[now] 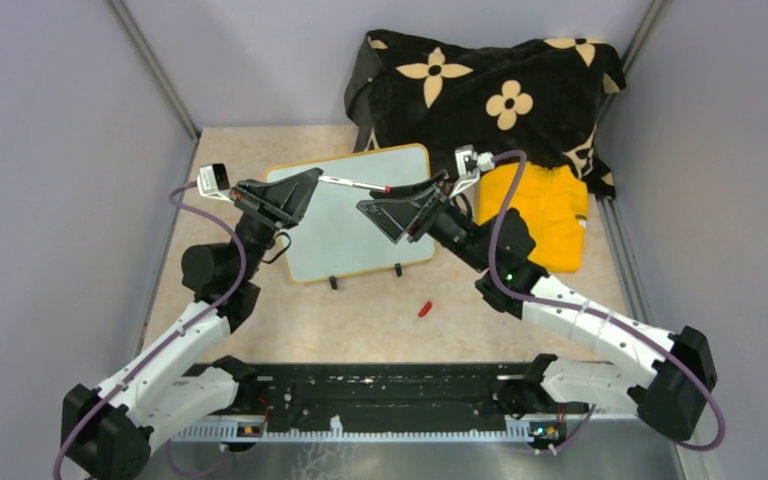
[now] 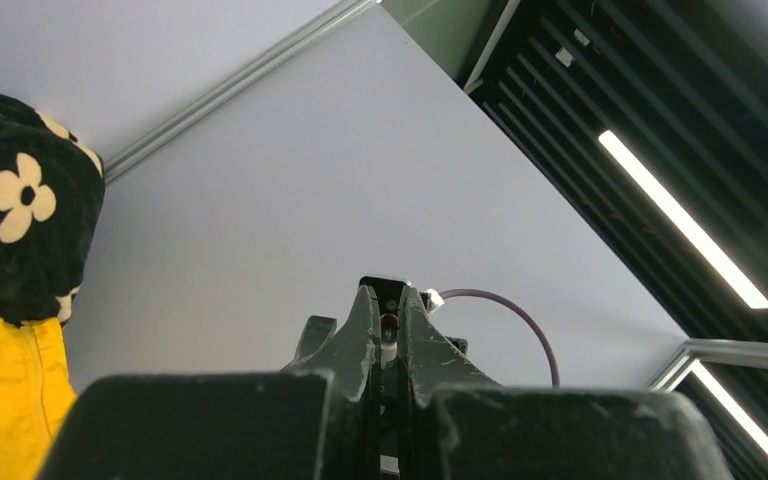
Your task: Write a sentence on the whiteboard
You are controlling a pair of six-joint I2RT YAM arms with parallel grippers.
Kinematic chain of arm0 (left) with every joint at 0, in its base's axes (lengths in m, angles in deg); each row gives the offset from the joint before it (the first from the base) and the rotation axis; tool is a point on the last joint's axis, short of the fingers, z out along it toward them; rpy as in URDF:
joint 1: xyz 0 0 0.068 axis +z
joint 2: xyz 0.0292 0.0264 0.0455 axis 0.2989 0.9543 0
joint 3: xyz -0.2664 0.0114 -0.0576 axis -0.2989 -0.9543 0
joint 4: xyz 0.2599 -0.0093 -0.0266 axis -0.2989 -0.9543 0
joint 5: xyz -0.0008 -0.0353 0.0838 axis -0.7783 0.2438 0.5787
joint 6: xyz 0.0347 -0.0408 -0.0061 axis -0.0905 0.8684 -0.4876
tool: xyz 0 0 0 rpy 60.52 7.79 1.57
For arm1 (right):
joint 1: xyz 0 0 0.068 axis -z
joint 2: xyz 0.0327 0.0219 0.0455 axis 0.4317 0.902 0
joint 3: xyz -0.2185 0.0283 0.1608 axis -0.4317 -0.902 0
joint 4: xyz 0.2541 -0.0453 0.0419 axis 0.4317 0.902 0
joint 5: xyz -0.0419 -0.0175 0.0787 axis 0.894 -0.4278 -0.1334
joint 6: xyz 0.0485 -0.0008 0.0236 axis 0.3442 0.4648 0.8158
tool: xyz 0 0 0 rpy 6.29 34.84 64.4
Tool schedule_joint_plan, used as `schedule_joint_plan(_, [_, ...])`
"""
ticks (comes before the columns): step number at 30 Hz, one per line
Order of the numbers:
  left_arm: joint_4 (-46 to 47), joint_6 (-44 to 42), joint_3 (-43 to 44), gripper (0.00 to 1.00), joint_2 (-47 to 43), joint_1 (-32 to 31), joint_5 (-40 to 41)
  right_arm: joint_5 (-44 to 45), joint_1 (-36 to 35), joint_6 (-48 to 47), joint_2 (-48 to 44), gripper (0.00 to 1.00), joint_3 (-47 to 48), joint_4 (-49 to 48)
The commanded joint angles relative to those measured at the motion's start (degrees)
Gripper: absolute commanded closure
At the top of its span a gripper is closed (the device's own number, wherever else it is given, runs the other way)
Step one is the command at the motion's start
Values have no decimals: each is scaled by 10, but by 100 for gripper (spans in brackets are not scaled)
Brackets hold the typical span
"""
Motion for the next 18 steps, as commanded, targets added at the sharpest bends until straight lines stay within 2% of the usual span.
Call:
schedule_joint_plan(1, [6, 14, -10, 100, -20, -2, 28, -25, -3, 34, 22, 30, 63, -54])
schedule_joint_plan(12, [-28, 5, -26, 100, -53, -2, 59, -91, 0, 44, 78, 53, 145, 8])
schedule_joint_plan(18, [-37, 3, -23, 100, -55, -3, 59, -113, 2, 60, 98, 61, 162, 15])
